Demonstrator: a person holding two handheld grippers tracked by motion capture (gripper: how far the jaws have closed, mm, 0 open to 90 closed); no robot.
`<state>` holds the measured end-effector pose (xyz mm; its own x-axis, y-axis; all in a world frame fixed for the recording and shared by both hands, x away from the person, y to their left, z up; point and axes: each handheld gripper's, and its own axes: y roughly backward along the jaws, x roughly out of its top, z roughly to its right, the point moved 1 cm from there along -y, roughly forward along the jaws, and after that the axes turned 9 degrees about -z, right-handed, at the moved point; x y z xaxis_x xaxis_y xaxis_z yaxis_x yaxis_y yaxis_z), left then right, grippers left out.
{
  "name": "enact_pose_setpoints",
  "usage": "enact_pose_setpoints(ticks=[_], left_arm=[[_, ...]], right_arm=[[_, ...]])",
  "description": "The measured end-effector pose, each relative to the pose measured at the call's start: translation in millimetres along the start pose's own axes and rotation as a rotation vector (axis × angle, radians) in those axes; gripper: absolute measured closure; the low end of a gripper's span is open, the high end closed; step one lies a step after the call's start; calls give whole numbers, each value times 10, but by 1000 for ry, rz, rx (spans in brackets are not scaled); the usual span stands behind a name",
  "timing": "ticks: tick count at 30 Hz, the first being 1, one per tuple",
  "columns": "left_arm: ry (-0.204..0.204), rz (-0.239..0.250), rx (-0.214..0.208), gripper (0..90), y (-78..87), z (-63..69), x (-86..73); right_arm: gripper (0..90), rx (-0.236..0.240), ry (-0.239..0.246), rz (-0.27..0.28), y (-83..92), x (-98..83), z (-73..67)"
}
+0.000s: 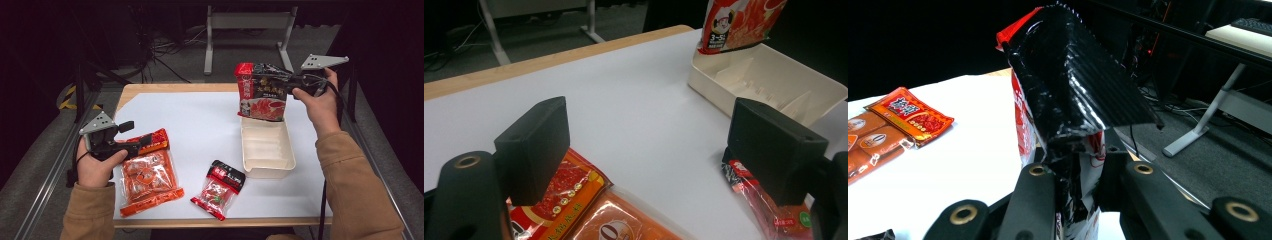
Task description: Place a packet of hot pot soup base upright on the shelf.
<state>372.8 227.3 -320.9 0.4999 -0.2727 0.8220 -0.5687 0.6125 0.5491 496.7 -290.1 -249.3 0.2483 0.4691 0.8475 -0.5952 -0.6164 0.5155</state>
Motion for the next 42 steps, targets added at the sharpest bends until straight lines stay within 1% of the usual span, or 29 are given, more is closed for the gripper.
enact_pose_setpoints(ticks=[11,12,18,28,35,42], left_arm=[[2,1,10,176,-2,-6,-1],[2,0,9,175,0,-7,-1],[3,-2,13,173,-1,-17,-5],[7,-6,14,171,-12,-23,-12],[7,-8,14,171,-13,-29,-15],[11,-10,18,170,-16,-39,-24]], right_arm=[[808,-1,-14,-4,-30,-158,39],[806,-1,-21,-5,-48,-204,48],[805,1,-42,-2,-93,-296,69],[801,1,-51,-2,-177,-389,60],[796,3,-48,-11,-206,-429,51],[790,3,-58,-12,-243,-481,40]])
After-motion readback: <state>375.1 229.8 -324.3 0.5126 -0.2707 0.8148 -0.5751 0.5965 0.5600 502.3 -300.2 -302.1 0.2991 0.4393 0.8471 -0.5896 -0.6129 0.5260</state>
